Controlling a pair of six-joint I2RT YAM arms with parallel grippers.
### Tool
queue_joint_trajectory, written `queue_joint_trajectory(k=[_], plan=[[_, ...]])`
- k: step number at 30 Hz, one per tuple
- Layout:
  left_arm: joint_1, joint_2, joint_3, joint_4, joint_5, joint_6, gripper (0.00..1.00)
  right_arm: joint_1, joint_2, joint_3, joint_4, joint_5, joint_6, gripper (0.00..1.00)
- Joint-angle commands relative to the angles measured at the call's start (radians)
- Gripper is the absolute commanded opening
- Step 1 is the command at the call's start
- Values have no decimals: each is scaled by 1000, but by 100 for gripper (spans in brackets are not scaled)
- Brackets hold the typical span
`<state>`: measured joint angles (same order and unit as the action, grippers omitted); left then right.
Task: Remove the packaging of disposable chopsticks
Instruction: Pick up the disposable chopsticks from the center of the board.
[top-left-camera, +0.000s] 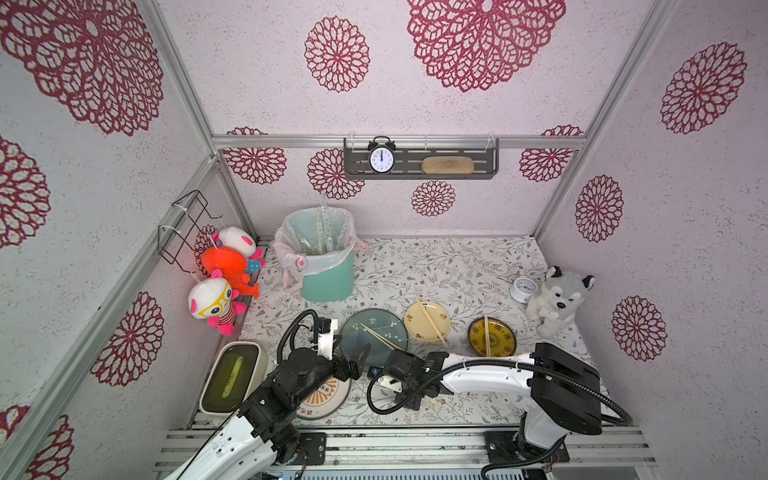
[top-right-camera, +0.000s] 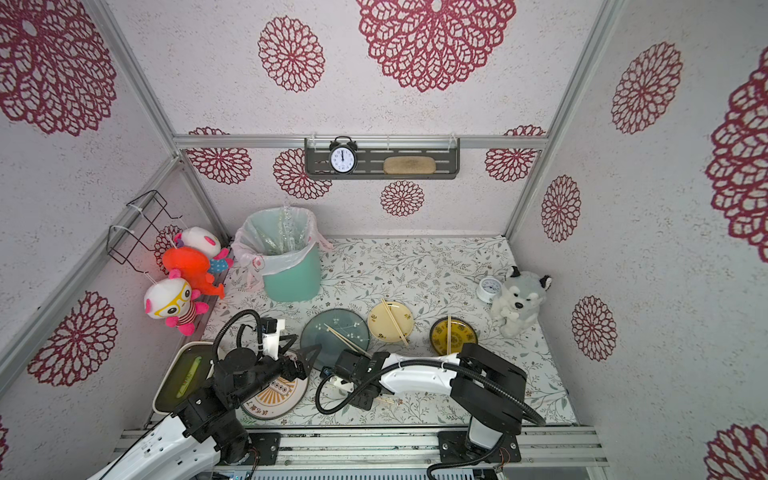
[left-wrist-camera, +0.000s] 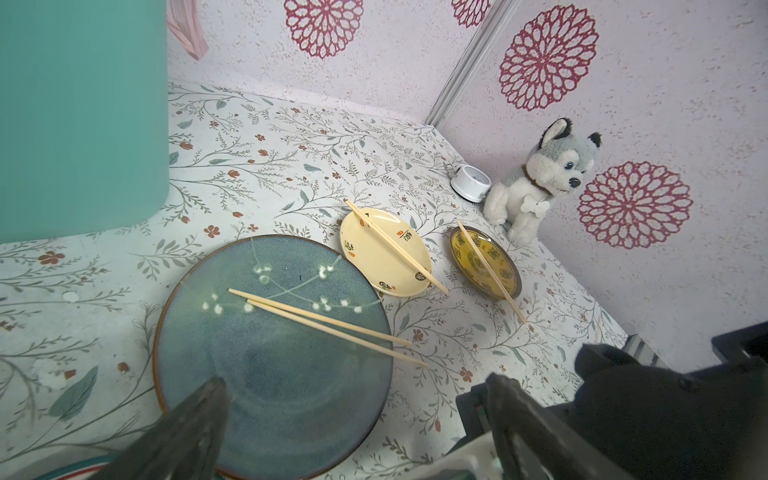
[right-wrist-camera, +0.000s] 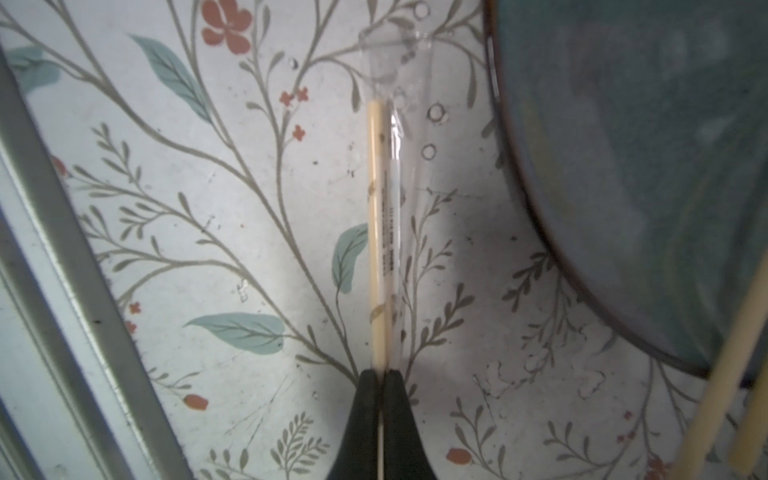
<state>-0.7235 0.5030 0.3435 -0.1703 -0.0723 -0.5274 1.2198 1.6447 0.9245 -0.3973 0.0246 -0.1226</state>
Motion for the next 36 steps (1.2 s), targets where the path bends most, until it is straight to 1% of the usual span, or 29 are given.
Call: queue_joint_trajectory(k=[1, 4, 9, 15, 21, 24, 26, 30, 31, 34, 36], plan=[[6, -18, -20, 6, -20, 3, 100, -5, -66, -23, -21, 7, -23, 0], [6, -22, -22, 3, -34, -3, 99, -5, -53, -19, -42, 7, -15, 0], [6, -30, -26, 3, -37, -8, 99, -5, -53, -38, -14, -23, -21, 0], [6, -29, -28, 0, -42, -7, 99, -5, 1, -18, -52, 9, -24, 0], [7, -28, -29, 2, -43, -6, 99, -5, -12, -12, -51, 4, -24, 0], [7, -27, -31, 7, -44, -4, 99, -5, -50, -21, -37, -8, -34, 0], [7, -30, -33, 14, -47, -7, 96, -5, -100, -34, -19, -22, -35, 0], [9, -54, -59, 71, -19, -20, 90, -6, -210, -101, 94, -77, -39, 0], [9, -61, -62, 75, -12, -21, 89, -36, -220, -109, 102, -76, -36, 0], [10, -69, -61, 68, 3, -17, 89, -50, -243, -126, 119, -93, -35, 0], [10, -78, -73, 93, 39, -4, 89, -66, -277, -150, 153, -121, -30, 0]])
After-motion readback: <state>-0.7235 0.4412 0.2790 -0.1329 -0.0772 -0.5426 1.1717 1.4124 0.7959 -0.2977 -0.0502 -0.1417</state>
